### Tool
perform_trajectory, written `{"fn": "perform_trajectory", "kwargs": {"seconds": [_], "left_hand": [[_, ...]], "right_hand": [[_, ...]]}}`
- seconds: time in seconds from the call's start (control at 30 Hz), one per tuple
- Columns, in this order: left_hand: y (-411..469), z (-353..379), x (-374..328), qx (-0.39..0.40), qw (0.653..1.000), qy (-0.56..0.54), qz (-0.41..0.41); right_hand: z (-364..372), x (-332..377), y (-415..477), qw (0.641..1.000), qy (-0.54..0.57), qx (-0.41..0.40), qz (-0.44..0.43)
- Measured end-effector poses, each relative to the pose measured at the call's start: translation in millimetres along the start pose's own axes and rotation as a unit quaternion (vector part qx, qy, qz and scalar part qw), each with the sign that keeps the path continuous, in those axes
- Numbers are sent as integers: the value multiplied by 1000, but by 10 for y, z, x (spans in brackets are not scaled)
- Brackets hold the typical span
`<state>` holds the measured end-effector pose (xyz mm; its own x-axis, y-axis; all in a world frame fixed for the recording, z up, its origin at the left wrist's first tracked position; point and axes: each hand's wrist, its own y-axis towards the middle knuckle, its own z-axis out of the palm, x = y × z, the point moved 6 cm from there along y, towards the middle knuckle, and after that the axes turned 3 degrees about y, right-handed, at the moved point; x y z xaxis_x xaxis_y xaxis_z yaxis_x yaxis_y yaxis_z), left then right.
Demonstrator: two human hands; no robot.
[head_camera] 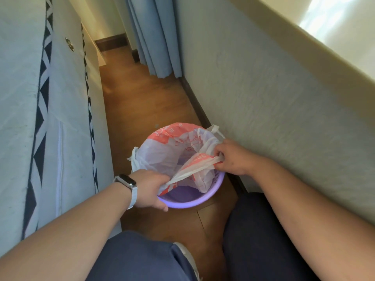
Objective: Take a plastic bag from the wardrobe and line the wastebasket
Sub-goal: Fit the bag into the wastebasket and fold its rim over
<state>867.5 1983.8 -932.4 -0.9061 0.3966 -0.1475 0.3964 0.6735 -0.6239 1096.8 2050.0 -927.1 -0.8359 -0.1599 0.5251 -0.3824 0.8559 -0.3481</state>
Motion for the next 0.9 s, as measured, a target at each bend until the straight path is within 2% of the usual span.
{"fn": "perform_trajectory", "kwargs": {"seconds": [0.13,0.23,0.37,0.47,0.53,0.67,0.9], "left_hand": [[6,-86,131,-59,998,27,9],[2,-233,328,-156,987,-10,-25],[31,-321,579,-278,946,-101,-135],[52,-292,730,-316,908,-171,-215],[69,-221,743,-301,915,-175,-207],[92,-7,716,-219,954,-125,-163],[226,154,745,-148,976,-33,-155]], "right_hand": [[-3,-25,57,1000,-6,-24,-2],[-21,-65,151,998,9,-69,-10],[-35,-43,319,991,41,-121,-30],[13,13,383,988,59,-126,-63],[68,33,373,991,49,-95,-85],[213,-12,376,996,-22,-19,-80],[424,-20,400,991,-105,62,-46]]}}
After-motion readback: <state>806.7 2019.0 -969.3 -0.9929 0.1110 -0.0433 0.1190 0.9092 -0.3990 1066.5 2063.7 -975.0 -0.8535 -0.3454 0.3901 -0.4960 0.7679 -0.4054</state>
